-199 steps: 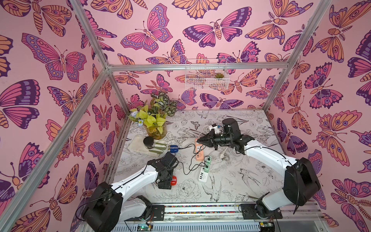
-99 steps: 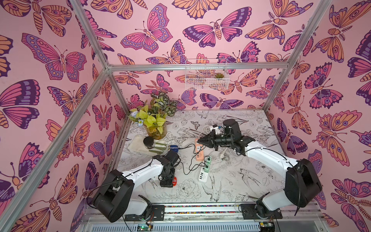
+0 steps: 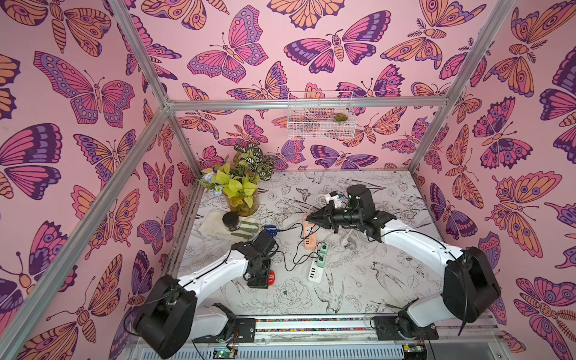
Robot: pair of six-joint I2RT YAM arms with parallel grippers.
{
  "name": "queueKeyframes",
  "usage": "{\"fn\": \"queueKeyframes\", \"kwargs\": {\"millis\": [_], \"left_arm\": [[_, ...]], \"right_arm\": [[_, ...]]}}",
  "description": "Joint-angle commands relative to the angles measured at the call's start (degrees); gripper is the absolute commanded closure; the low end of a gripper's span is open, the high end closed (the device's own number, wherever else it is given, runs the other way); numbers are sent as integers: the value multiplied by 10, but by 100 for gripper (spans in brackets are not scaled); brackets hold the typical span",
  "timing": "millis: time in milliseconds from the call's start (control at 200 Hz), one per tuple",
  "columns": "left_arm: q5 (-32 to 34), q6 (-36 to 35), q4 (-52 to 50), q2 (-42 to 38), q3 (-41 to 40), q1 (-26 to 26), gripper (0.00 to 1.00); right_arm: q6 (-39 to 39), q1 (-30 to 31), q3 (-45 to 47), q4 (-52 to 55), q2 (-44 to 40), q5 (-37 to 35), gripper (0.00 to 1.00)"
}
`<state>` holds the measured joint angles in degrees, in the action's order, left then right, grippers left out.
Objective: Charge the electric shaver
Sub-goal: Pick up the electric shaver from the center of the board, then insert the charging cable into the electric shaver.
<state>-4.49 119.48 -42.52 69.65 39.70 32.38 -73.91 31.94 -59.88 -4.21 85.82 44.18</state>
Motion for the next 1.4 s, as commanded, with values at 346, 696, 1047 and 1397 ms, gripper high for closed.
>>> {"fn": "queueKeyframes", "kwargs": {"millis": [346, 696, 1047, 1397], "left_arm": [[-102, -67, -45, -6, 176, -105, 100], [-161, -117, -42, 51, 219, -144, 100], [-173, -122, -43, 58, 220, -144, 100], [-170, -116, -41, 54, 211, -145, 100]], "right_arm": [[101, 92, 56, -195, 56, -3, 100], [104, 123, 44, -205, 101, -15, 100], [87, 124, 16, -210, 128, -24, 100], [70, 127, 7, -216, 145, -16, 100]]}}
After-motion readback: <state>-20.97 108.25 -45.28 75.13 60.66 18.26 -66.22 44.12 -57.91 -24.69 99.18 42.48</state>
